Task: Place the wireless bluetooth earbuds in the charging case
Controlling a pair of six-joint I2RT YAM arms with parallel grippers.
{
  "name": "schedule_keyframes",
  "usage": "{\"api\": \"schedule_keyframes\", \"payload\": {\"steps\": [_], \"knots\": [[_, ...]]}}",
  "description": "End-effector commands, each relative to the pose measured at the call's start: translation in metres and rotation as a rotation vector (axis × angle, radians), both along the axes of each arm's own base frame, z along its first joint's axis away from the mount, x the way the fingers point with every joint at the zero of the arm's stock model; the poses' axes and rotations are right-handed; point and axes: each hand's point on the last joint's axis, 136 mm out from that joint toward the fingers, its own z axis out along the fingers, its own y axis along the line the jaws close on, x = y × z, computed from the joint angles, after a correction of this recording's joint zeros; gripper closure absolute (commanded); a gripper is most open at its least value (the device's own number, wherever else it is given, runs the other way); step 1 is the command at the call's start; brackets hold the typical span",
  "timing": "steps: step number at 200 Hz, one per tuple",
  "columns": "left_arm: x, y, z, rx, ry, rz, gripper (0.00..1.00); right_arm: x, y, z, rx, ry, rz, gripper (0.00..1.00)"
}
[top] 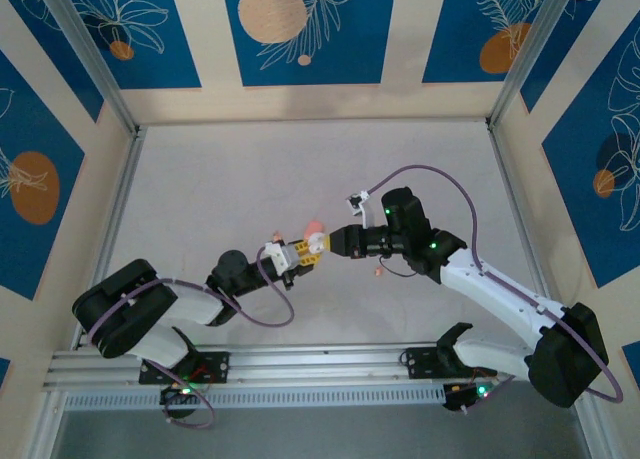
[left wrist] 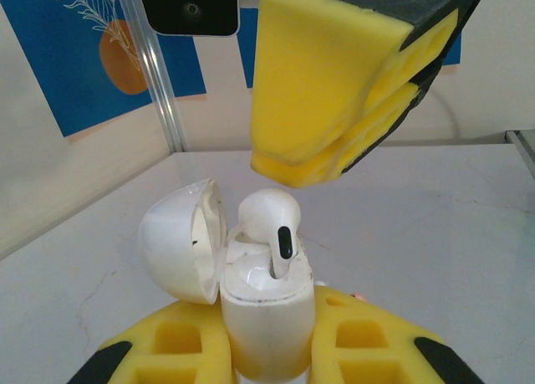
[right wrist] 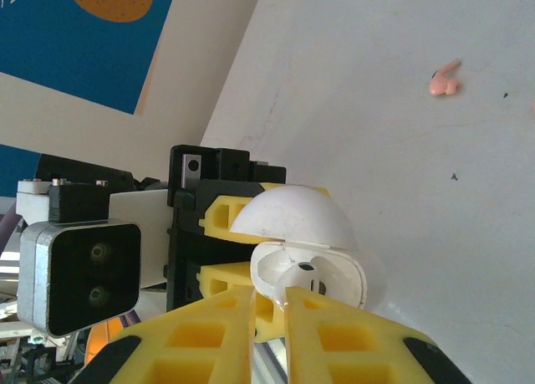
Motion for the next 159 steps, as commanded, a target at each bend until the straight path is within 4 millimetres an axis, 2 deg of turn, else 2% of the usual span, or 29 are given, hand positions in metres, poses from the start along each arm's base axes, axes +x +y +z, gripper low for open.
{"api": "schedule_keyframes", "payload": {"steps": [1, 159], "knots": [[-0.0048, -0.0039, 0.0228, -0.05, -0.072, -0.017, 0.85, -0.0004, 0.0029, 0.0055, 0.021, 0.002, 0.021, 0.82], [-0.008, -0.0055, 0.0258, -0.055, -0.08, -0.029, 0.85, 0.0034, 0.009, 0.001, 0.025, 0.009, 0.034, 0.84]]}}
